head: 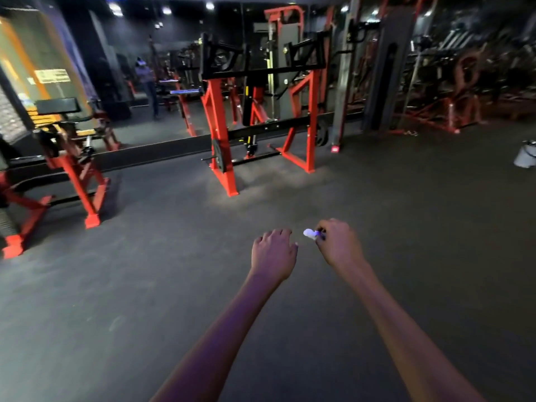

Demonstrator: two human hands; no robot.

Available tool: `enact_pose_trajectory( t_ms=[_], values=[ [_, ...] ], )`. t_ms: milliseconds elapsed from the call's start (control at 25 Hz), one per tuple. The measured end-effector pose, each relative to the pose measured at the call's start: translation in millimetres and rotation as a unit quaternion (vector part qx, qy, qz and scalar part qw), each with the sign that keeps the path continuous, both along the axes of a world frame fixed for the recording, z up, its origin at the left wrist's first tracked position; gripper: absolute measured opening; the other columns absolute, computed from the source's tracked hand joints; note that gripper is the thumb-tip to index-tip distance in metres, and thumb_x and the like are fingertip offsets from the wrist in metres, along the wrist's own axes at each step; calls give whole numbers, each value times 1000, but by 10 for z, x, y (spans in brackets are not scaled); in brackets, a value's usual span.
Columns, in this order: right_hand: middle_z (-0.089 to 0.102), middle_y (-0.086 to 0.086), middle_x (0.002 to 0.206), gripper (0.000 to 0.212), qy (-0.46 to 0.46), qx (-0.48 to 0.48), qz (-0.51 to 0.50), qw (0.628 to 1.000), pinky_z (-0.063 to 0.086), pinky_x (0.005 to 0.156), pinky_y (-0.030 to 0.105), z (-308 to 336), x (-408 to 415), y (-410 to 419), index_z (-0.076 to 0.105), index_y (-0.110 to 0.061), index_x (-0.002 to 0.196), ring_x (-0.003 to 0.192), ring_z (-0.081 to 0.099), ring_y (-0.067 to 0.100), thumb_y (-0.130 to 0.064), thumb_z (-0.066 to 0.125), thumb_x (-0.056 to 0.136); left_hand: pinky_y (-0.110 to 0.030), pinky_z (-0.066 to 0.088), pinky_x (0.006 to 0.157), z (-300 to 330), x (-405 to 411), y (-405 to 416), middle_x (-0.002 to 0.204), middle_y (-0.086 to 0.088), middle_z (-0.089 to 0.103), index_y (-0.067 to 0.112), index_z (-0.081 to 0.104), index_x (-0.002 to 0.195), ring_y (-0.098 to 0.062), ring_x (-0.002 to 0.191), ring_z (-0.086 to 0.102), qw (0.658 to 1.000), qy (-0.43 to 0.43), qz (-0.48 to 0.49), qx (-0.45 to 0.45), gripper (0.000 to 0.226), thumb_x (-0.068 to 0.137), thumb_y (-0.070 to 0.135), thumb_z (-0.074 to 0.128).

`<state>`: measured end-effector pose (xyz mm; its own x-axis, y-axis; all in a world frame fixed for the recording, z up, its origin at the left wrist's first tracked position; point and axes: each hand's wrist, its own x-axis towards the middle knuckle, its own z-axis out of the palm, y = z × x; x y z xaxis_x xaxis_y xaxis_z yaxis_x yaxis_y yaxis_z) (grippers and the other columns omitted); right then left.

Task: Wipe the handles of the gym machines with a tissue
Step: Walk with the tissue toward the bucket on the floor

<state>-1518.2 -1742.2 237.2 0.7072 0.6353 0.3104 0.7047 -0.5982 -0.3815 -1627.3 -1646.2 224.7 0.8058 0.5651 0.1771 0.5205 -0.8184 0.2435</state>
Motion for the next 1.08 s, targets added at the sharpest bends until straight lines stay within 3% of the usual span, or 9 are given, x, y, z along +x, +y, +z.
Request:
enact_pose_trajectory(
  t_ms=[280, 480, 760, 1080],
  values=[
    [61, 9, 96, 14, -19, 18, -80, 996, 41, 70, 31, 35, 2107, 854, 66, -12, 96, 90, 57, 28, -13, 57, 87, -34, 35, 101, -21, 2244, 1095, 132, -3, 55, 17, 52, 130, -25, 124, 49, 997, 1, -78, 15, 37, 100, 35, 41],
    [60, 6, 102, 16, -4, -32, -185, 982, 38, 67, 27, 153, 3765, 1213, 64, -14, 101, 92, 58, 26, -15, 53, 91, -35, 34, 101, 179, 4189, 1604, 131, -4, 56, 15, 51, 129, -25, 123, 49, 983, 10, -180, 22, 36, 100, 33, 40],
    [60, 7, 101, 18, 11, -31, -308, 951, 43, 72, 30, 60, 5973, 1051, 66, -16, 101, 93, 58, 27, -13, 52, 89, -36, 35, 101, 98, 6773, 1592, 132, -5, 56, 14, 53, 129, -27, 122, 50, 957, 16, -290, 14, 36, 99, 32, 42],
    [60, 9, 103, 17, -4, -5, -328, 945, 43, 74, 32, 241, 9014, 698, 66, -13, 99, 94, 58, 30, -17, 52, 90, -34, 34, 102, 178, 9886, 1201, 137, -3, 52, 15, 48, 135, -25, 125, 48, 944, 10, -327, 31, 41, 100, 35, 39]
  ],
)
